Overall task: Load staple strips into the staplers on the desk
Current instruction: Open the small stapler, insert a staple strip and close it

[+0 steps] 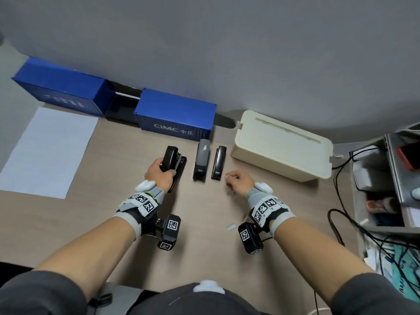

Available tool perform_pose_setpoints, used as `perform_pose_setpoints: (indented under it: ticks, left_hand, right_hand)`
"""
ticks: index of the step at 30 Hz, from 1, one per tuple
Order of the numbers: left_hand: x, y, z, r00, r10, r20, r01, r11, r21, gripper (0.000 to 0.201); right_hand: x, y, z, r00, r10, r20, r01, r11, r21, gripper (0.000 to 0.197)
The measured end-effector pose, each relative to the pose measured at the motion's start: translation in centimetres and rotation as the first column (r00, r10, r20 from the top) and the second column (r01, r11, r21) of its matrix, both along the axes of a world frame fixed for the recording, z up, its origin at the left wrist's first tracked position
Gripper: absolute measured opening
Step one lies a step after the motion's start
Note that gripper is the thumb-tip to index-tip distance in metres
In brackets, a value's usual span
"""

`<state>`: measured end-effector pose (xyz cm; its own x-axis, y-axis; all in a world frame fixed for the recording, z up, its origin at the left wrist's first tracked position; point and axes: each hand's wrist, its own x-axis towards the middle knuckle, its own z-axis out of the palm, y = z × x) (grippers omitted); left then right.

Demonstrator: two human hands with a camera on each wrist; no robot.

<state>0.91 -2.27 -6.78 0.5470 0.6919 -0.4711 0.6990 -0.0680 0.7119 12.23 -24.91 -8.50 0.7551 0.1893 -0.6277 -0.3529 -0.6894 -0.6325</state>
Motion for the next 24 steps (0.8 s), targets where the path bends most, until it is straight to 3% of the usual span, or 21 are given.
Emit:
perform_pose_setpoints:
  ticks: [2,10,14,17,19,24]
  left_hand:
    - [-1.7,-0.4,0.0,0.998,-0.069,-0.004,0.068,0.997,-0.023,0.052]
    - [-7.0,-3.2,-1.0,0.976,-0.216,-0.031,0.214,0.975,-0.062,0.053]
    - [-8.9,-3.1,-1.4,0.956,-0.293,-0.029,0.289,0.953,-0.096,0.054]
    - [-9.3,-3.0,-1.3,0.919,-0.393,0.019,0.393,0.913,-0.111,0.054]
    - [-9.2,-3.3,-1.1,0.902,-0.43,0.044,0.432,0.898,-0.088,0.053]
    - [-9.2,-2.8,-1.5,0.863,-0.498,0.091,0.505,0.858,-0.091,0.053]
  right_hand:
    - [-1.1,0.2,0.1,0.999,0.029,-0.021,-0.029,0.999,0.015,0.001]
    - [-5.8,2.1,0.0,0.998,0.056,-0.022,-0.055,0.997,0.052,0.015]
    - [-8.1,4.0,-0.5,0.993,0.108,-0.051,-0.105,0.993,0.055,0.004]
    - [-9.1,4.8,-1.2,0.991,0.128,-0.04,-0.127,0.992,0.03,0.014]
    - [-9.2,4.7,-1.0,0.995,0.097,-0.026,-0.097,0.995,0.019,0.009]
    - [-9.0,4.4,-0.9,0.997,0.041,-0.063,-0.038,0.998,0.047,0.024]
